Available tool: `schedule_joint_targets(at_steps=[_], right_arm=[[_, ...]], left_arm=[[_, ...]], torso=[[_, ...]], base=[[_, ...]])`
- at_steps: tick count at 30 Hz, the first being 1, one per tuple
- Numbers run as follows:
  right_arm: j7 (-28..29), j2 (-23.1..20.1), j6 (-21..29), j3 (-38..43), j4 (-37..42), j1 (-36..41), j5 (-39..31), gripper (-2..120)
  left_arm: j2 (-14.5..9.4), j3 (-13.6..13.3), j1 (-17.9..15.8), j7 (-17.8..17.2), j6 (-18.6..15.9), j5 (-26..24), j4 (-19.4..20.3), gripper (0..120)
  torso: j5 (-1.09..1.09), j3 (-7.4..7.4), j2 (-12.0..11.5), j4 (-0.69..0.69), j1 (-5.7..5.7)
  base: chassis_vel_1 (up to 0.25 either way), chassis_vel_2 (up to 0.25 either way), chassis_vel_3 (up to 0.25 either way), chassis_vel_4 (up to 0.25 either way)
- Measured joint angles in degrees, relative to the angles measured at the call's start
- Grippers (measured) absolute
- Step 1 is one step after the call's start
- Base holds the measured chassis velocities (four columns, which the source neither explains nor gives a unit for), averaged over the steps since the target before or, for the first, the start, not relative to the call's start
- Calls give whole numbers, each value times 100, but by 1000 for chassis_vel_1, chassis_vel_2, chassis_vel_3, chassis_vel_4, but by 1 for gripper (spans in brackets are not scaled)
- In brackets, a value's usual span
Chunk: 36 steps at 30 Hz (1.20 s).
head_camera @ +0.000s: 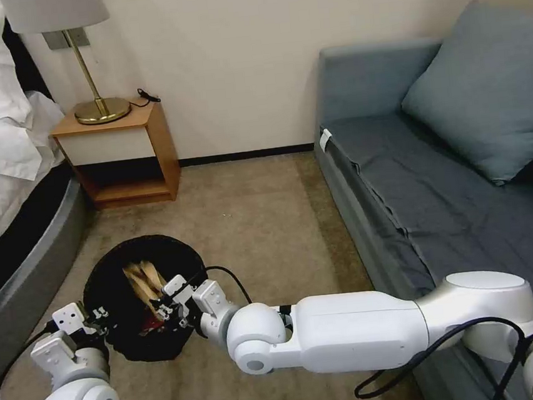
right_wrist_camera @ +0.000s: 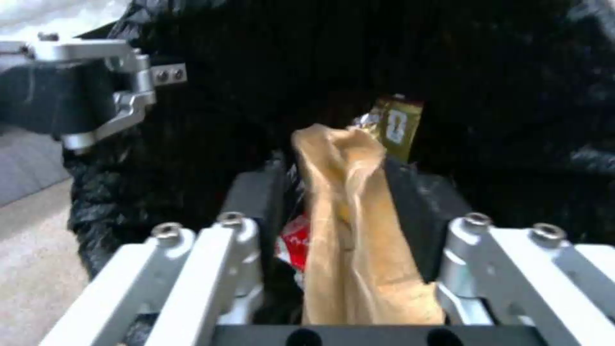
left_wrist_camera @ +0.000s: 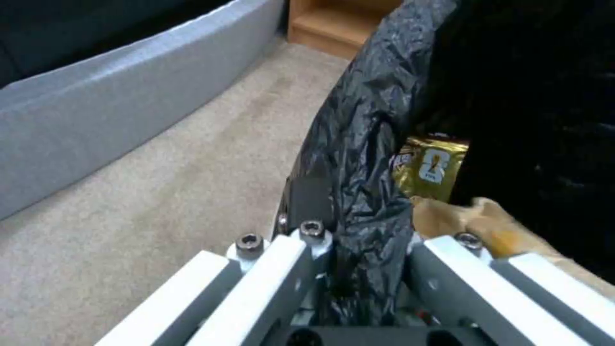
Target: Pick up the trash bin, then pick up the garbage on the floor and place it into the trash bin.
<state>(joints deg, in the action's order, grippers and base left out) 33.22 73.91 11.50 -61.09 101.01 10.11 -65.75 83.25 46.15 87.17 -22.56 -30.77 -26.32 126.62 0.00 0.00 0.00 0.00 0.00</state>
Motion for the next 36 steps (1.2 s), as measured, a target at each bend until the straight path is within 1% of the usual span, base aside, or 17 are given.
schedule_joint_targets(at_steps=[2, 4, 6, 8, 9, 11, 12, 13, 15, 16, 17, 18, 21, 22, 24, 30, 36], right_arm=[[-1, -35, -15, 85, 54, 0, 63, 54], [-1, -46, -24, 148, 95, 1, 81, 57], [16, -78, -31, 449, 234, 6, 126, 67], [21, -85, -31, 506, 255, 5, 136, 69], [25, -112, -32, 655, 310, -2, 160, 76], [33, -250, -31, 1005, 491, -68, 186, 86], [33, -250, -31, 1005, 491, -68, 186, 86], [34, -311, -30, 1068, 547, -84, 189, 90], [38, -454, -27, 1148, 649, -93, 210, 98], [42, -535, -26, 1164, 693, -83, 228, 99], [42, -535, -26, 1164, 693, -83, 228, 99], [48, -599, -25, 1175, 726, -50, 253, 99], [56, -686, -25, 1201, 738, 47, 329, 99], [56, -686, -25, 1201, 738, 47, 329, 99], [57, -694, -26, 1221, 726, 86, 366, 98], [62, -721, -39, 1239, 722, 157, 409, 94], [66, -780, -52, 1239, 715, 219, 450, 93]], left_arm=[[5, -4, 4, -2, 0, 9, 0, 2], [7, -9, 5, -3, 0, 10, -1, 2], [10, -33, -2, -24, -3, -12, -20, 2], [11, -38, -5, -35, -7, -30, -25, 2], [13, -50, -13, -63, -25, -89, -35, 2], [14, -88, -27, -191, -136, -389, -72, 2], [14, -88, -27, -191, -136, -389, -72, 2], [14, -98, -29, -262, -182, -543, -95, 2], [10, -113, -38, -532, -331, -1068, -159, 2], [7, -118, -41, -702, -412, -1440, -195, 2], [7, -118, -41, -702, -412, -1440, -195, 2], [4, -120, -43, -846, -480, -1746, -227, 2], [-11, -105, -50, -1174, -579, -2356, -348, 2], [-11, -105, -50, -1174, -579, -2356, -348, 2], [-25, -73, -61, -1275, -608, -2606, -491, 2], [-52, -19, -91, -1306, -610, -2660, -901, 2], [-56, -2, -140, -1261, -562, -2566, -1141, 1]], torso=[[0, 0, 0, 0, 0], [0, 0, 0, 0, 0], [0, 0, 0, 0, 0], [0, 0, 0, 0, 0], [0, 0, 0, 0, 0], [1, 0, 0, 0, 0], [1, 0, 0, 0, 0], [1, 0, 0, 0, 0], [1, 0, -1, 0, 0], [0, 0, -1, 0, 0], [0, 0, -1, 0, 0], [1, 0, -1, -1, 0], [1, 0, -1, -1, 0], [1, 0, -1, -1, 0], [1, 0, -1, -1, 0], [0, 0, -1, 0, 0], [4, 0, -1, 1, 0]], base=[[0, 0, 0, 0], [0, 0, 0, 0], [0, 0, 0, 0], [0, 0, 0, 0], [0, 0, 0, 0], [0, 0, 0, 0], [0, 0, 0, 0], [0, 0, 0, 0], [0, 0, 0, 0], [0, 0, 0, 0], [0, 0, 0, 0], [0, 0, 0, 0], [0, 0, 0, 0], [0, 0, 0, 0], [0, 0, 0, 0], [0, 0, 0, 0], [0, 0, 0, 0]])
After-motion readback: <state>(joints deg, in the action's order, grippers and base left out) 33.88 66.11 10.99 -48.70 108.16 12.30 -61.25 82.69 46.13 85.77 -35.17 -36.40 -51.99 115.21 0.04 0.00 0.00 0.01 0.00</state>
